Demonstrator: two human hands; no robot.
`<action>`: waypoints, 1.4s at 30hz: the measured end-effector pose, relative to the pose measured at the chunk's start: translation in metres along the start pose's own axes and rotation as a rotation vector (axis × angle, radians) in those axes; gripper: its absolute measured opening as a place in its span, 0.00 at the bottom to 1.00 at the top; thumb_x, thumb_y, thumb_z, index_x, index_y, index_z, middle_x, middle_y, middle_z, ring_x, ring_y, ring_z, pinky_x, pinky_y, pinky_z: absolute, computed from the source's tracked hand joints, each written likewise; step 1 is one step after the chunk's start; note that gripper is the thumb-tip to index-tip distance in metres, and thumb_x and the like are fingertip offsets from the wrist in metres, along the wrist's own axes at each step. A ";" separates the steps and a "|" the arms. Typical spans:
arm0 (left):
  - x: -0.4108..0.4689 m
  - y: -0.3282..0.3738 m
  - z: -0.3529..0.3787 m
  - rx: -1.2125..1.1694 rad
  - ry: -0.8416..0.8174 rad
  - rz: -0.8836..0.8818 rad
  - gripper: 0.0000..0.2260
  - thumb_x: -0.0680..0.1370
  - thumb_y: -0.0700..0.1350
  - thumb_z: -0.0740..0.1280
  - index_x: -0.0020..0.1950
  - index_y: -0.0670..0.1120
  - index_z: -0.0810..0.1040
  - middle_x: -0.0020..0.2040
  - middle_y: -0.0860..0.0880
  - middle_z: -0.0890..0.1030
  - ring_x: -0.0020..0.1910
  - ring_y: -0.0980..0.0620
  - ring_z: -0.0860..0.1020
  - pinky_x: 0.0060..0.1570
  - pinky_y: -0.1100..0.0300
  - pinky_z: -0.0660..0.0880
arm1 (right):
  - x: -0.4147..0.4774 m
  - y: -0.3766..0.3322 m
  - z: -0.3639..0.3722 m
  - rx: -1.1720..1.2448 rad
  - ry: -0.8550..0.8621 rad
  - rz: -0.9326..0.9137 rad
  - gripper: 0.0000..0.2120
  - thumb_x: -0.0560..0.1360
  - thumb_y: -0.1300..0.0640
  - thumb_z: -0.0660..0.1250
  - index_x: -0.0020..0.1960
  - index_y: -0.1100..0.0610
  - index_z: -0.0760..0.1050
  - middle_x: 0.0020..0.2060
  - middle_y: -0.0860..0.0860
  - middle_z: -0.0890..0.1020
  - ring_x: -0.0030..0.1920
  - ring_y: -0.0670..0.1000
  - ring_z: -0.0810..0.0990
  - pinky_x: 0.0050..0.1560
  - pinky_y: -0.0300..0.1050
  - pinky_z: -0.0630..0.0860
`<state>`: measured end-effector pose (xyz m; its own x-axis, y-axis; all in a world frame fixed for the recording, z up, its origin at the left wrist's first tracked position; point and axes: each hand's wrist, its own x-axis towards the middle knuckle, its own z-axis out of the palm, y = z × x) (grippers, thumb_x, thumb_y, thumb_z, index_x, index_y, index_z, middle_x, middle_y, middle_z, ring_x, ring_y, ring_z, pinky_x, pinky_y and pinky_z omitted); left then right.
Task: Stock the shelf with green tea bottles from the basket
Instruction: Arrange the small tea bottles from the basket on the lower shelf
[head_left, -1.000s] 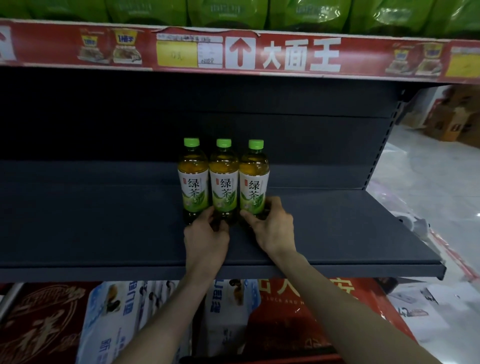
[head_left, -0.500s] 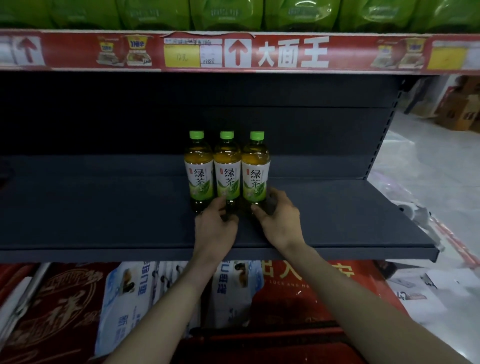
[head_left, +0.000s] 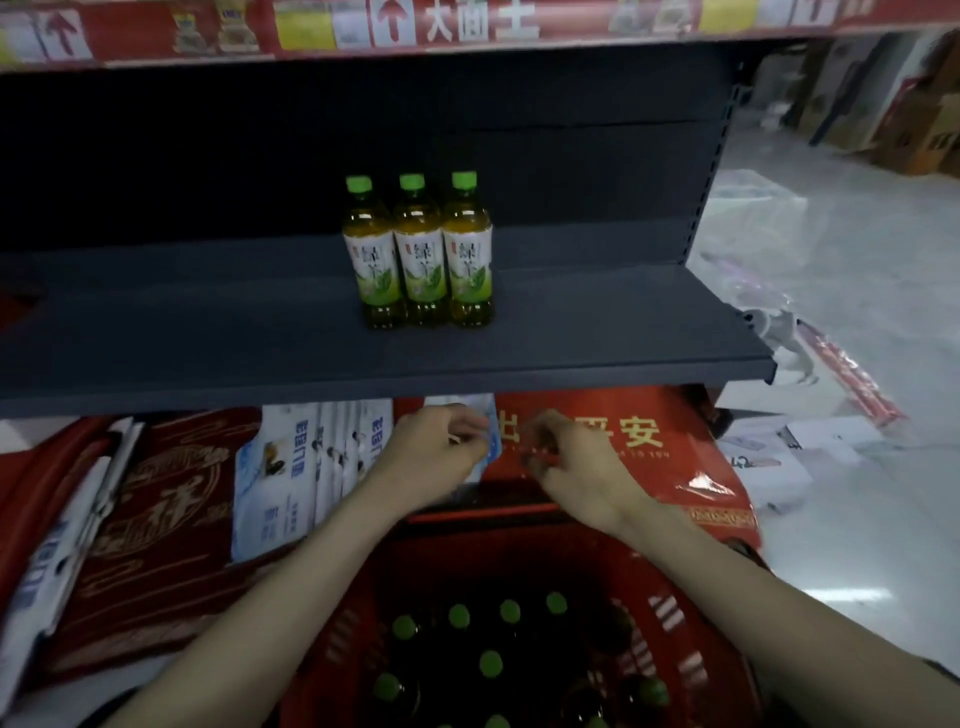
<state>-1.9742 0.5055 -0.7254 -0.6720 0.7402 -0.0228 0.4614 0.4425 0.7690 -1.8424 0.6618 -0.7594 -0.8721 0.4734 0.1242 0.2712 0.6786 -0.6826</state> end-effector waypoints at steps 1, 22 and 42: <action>-0.010 -0.003 0.003 0.030 -0.038 -0.007 0.09 0.80 0.46 0.71 0.60 0.52 0.84 0.53 0.59 0.83 0.53 0.64 0.80 0.53 0.72 0.74 | -0.005 0.003 0.004 0.005 -0.027 0.001 0.11 0.75 0.61 0.70 0.57 0.53 0.79 0.49 0.48 0.84 0.53 0.50 0.82 0.54 0.43 0.76; -0.043 -0.134 0.125 0.685 -0.541 -0.394 0.19 0.80 0.50 0.67 0.70 0.46 0.75 0.68 0.42 0.74 0.65 0.40 0.76 0.60 0.48 0.76 | -0.068 0.110 0.104 -0.530 -0.646 0.193 0.28 0.78 0.53 0.65 0.78 0.48 0.66 0.71 0.53 0.75 0.66 0.59 0.79 0.59 0.50 0.79; -0.065 -0.162 0.144 0.661 -0.379 -0.214 0.07 0.82 0.45 0.67 0.56 0.44 0.78 0.53 0.43 0.81 0.56 0.39 0.82 0.58 0.47 0.78 | -0.071 0.116 0.108 -0.645 -0.681 0.161 0.24 0.80 0.61 0.65 0.75 0.59 0.66 0.68 0.56 0.75 0.68 0.59 0.77 0.60 0.50 0.77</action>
<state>-1.9216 0.4587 -0.9406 -0.5970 0.6741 -0.4350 0.6726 0.7161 0.1867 -1.7928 0.6464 -0.9255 -0.7991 0.2973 -0.5225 0.4040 0.9092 -0.1006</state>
